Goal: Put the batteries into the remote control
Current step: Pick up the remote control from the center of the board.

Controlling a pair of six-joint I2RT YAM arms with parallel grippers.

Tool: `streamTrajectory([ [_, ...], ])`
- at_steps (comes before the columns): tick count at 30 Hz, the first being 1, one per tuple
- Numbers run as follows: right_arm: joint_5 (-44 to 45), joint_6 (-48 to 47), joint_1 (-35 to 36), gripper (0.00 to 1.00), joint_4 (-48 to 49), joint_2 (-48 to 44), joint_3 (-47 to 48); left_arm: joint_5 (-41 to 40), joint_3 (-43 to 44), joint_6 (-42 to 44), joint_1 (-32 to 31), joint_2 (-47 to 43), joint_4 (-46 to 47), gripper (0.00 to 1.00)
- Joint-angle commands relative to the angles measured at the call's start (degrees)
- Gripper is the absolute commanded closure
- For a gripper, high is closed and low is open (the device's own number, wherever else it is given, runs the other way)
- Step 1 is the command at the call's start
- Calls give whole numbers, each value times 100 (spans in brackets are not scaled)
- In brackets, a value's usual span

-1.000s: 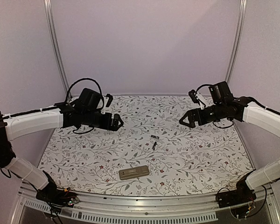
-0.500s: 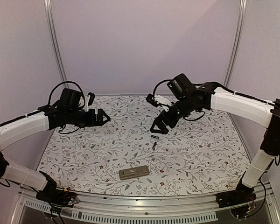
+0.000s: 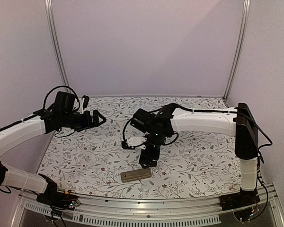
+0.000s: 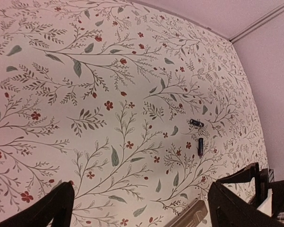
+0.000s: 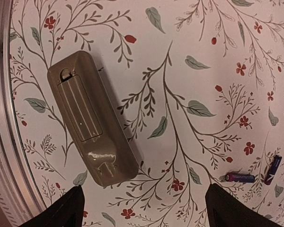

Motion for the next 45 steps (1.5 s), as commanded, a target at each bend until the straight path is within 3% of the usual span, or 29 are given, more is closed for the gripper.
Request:
streamTrajectory([
  [1,70,-260,190,14,-254,308,179,268,-161,-100,205,-176,-15,1],
  [29,316,-590,768,40,283,976,-536,699,-350,-283,294,-318,145,0],
  [33,573,-554,775,56,348,962,-693,713,-314,-233,301,-316,63,0],
  [38,917,-501,768,71,388,350,-888,1120,-404,-148,290,-354,197,0],
  [45,1389,-498,770,77,312,-923,-925,2351,-475,-228,181,-144,448,4],
])
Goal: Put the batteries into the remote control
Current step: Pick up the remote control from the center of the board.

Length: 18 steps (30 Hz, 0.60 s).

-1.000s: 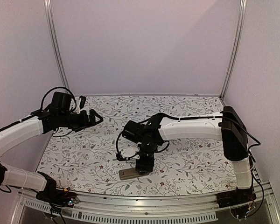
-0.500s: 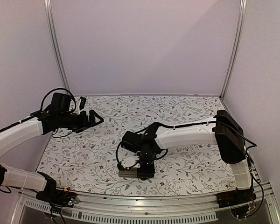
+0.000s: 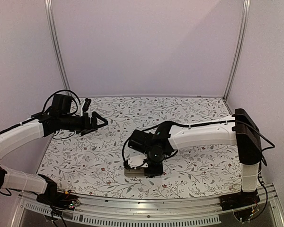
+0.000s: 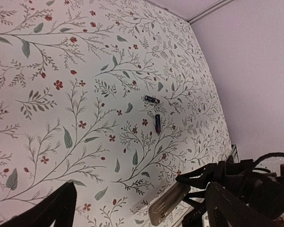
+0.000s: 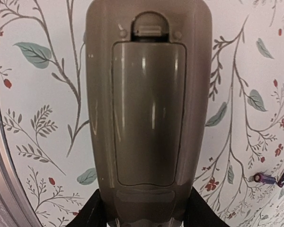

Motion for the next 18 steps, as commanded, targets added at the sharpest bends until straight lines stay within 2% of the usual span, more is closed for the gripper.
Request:
streamTrajectory([
  [1,575,0,12,78,-89,-1065,20,1034,-165,16,-80,144,224,5],
  [10,1352,-272,18,81,-206,-1975,4,2421,23,-208,-678,334,427,12],
  [18,1575,-480,21,82,-252,-2175,135,2812,399,-351,-1364,874,456,25],
])
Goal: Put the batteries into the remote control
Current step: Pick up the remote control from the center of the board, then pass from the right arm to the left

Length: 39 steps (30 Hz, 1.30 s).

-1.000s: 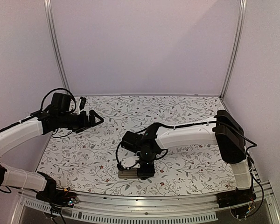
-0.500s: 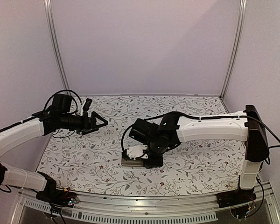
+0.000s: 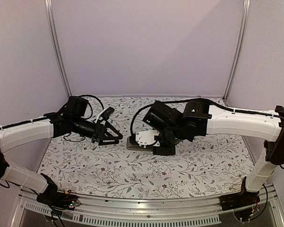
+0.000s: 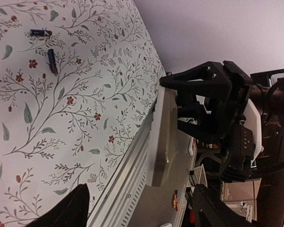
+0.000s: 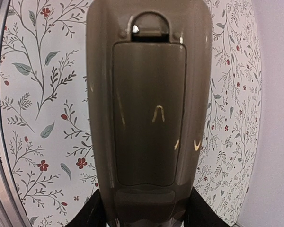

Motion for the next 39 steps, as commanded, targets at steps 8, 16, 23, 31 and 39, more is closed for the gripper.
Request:
streamTrajectory([
  [8,163,-201,153,83,-126,-179,172,607,716,104,-768,918,116,36],
  [16,207,-285,354,83,-121,-265,101,984,1193,607,-1039,1524,-411,50],
  [23,345,-328,419,84,-7,-369,-15,1143,1320,661,-1153,1694,-467,70],
  [31,783,-322,421,44,377,-684,-284,1052,1259,409,-1146,1515,-25,93],
  [39,1247,-160,413,1,1289,-1397,-799,686,1000,-432,-906,1302,1589,100],
])
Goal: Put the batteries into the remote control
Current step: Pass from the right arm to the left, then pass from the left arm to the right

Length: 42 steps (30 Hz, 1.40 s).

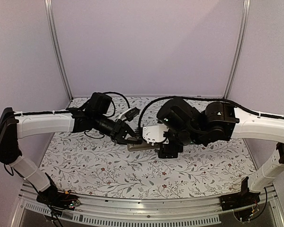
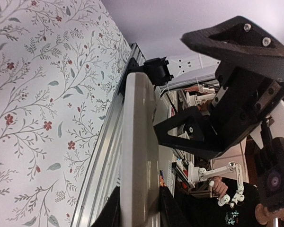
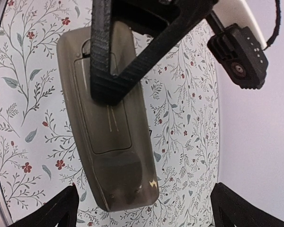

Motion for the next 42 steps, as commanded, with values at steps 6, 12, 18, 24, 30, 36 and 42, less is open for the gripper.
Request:
streamTrajectory([
  [6,1473,381,-117,1,2393,-983,-1033,-730,-573,-1299,444,-450,2838,100],
  [12,459,1372,-996,1,2678,-1679,-1208,-1337,-976,-1725,654,-607,4218,100],
  [18,-1233,2931,-1914,1,2497,-2224,-1132,-1897,-1242,-1735,660,-754,4979,100],
  [24,-3076,4316,-2658,1,2181,-1838,-822,-2600,-1709,-1797,637,-903,6019,100],
  [30,-4245,4837,-2752,1,2682,-1516,-844,-3002,-1930,-1814,538,-933,6409,100],
  [36,-5627,6498,-3327,1,4527,-1185,-1473,-3419,-2161,-1660,215,-953,6764,100],
  [42,-6034,7613,-3410,1,5929,-800,-1684,-3678,-2288,-1599,3,-938,7047,100],
])
